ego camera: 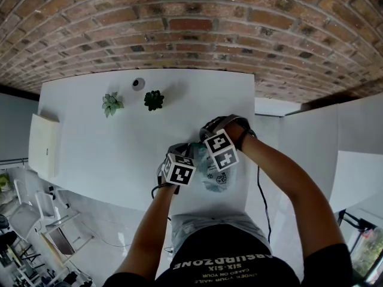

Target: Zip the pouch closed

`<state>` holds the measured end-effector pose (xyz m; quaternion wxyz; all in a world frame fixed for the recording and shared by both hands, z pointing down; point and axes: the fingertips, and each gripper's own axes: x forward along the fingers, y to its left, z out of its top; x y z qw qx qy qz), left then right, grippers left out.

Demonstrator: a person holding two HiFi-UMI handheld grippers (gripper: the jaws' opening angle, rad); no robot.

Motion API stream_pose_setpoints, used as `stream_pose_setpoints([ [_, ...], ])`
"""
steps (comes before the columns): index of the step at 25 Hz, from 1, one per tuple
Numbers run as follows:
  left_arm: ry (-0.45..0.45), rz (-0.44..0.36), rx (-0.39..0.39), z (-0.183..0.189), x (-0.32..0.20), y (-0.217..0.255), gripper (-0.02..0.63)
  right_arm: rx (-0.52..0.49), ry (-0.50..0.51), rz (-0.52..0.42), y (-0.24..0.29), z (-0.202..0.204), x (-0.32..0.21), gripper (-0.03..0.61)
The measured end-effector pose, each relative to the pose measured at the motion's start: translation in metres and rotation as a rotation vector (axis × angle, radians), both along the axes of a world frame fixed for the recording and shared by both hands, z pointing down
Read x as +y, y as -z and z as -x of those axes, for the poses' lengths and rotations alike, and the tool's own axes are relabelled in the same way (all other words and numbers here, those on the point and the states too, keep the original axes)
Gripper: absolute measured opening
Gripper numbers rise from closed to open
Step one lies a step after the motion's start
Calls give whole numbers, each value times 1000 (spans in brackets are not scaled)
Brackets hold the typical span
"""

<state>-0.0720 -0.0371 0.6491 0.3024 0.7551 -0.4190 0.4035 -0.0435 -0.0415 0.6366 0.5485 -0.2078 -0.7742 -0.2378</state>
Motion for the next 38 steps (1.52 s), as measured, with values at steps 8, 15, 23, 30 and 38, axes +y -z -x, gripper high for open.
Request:
stream_pose_setpoints([
  [8,4,-2,-3,0,0,0,25,16,3,-6,-2,-6,0,0],
  [15,4,-3,-4,0,0,0,25,20,-5,7,0,-7,0,0],
  [23,0,-8,-11,0,0,0,25,33,-13,11,-2,-13,-1,0],
  [30,-2,-8,-13,0,0,-1,25,32,-23,19,-2,-16,0,0],
  [38,-1,-11,-15,0,0,0,25,45,-18,23,0,-18,0,0],
])
